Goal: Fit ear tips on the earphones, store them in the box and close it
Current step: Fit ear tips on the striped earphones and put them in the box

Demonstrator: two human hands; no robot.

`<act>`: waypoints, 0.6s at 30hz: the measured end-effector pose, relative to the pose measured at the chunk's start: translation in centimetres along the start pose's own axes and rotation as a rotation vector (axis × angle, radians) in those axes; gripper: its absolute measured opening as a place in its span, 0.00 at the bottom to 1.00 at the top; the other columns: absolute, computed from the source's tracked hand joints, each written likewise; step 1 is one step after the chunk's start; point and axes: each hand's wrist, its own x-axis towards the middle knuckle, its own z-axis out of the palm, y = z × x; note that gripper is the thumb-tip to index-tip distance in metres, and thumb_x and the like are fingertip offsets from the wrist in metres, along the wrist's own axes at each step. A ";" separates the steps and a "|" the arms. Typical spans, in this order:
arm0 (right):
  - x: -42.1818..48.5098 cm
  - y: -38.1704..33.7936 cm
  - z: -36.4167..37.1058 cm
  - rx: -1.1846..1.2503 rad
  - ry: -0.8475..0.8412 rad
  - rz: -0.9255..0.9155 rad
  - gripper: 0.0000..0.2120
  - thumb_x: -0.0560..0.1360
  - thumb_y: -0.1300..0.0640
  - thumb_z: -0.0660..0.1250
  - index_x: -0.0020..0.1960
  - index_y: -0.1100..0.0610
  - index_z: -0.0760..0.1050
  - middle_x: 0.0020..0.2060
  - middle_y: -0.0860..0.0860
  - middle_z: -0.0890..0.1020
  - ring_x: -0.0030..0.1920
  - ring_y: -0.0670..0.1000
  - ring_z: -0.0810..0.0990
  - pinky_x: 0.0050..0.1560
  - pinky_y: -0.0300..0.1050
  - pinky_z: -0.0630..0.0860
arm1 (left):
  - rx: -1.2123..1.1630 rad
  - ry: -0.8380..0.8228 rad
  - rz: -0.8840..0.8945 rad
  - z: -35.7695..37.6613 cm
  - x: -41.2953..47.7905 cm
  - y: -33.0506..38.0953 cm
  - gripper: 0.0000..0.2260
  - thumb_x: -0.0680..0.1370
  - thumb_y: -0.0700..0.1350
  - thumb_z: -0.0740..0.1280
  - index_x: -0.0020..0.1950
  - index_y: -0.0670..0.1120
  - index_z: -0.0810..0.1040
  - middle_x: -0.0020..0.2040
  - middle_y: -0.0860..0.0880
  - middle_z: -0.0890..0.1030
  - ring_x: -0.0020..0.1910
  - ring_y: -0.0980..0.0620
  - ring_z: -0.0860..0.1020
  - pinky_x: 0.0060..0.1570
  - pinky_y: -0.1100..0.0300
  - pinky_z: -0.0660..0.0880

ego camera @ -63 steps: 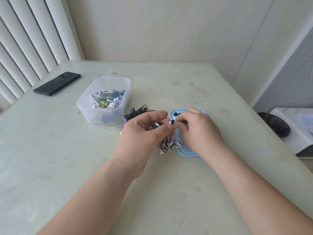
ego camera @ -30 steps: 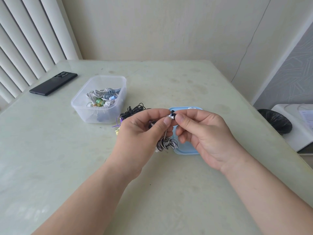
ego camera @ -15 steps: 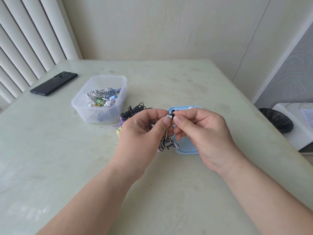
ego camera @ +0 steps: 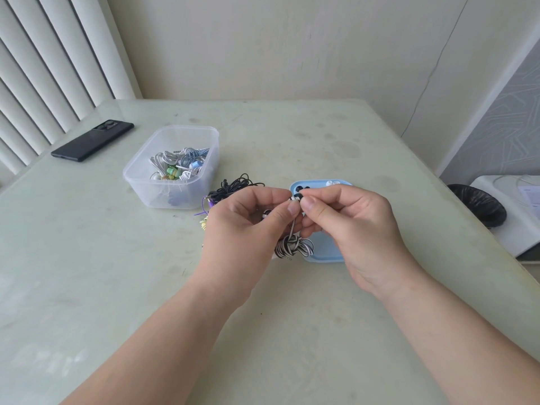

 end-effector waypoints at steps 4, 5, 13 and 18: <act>-0.1 0.0 0.2 -0.007 -0.011 -0.009 0.05 0.78 0.69 0.69 0.51 0.64 0.83 0.38 0.54 0.87 0.37 0.50 0.85 0.42 0.41 0.80 | 0.008 0.024 0.011 0.1 -0.1 0.0 0.05 0.76 0.34 0.75 0.45 0.43 0.84 0.41 0.43 0.87 0.41 0.44 0.88 0.42 0.59 0.82; -0.1 0.0 0.2 0.003 -0.009 -0.013 0.05 0.78 0.69 0.69 0.51 0.64 0.83 0.38 0.55 0.87 0.37 0.51 0.85 0.42 0.41 0.80 | -0.003 0.024 0.012 0.2 -0.2 0.1 0.04 0.76 0.34 0.75 0.45 0.42 0.84 0.41 0.43 0.87 0.40 0.44 0.87 0.42 0.60 0.82; 0.6 -0.5 -0.5 0.201 -0.052 0.132 0.07 0.69 0.66 0.74 0.48 0.63 0.82 0.36 0.58 0.84 0.34 0.52 0.80 0.37 0.44 0.80 | 0.008 -0.004 0.033 0.4 -0.2 0.4 0.04 0.77 0.34 0.74 0.46 0.43 0.84 0.38 0.48 0.86 0.36 0.54 0.85 0.37 0.68 0.78; 0.8 -0.4 -1.0 0.179 -0.110 0.148 0.08 0.68 0.64 0.73 0.46 0.63 0.81 0.35 0.58 0.82 0.34 0.52 0.80 0.37 0.44 0.79 | -0.028 -0.022 0.019 0.3 -0.3 0.4 0.04 0.77 0.33 0.74 0.47 0.41 0.84 0.40 0.44 0.87 0.39 0.49 0.87 0.39 0.65 0.80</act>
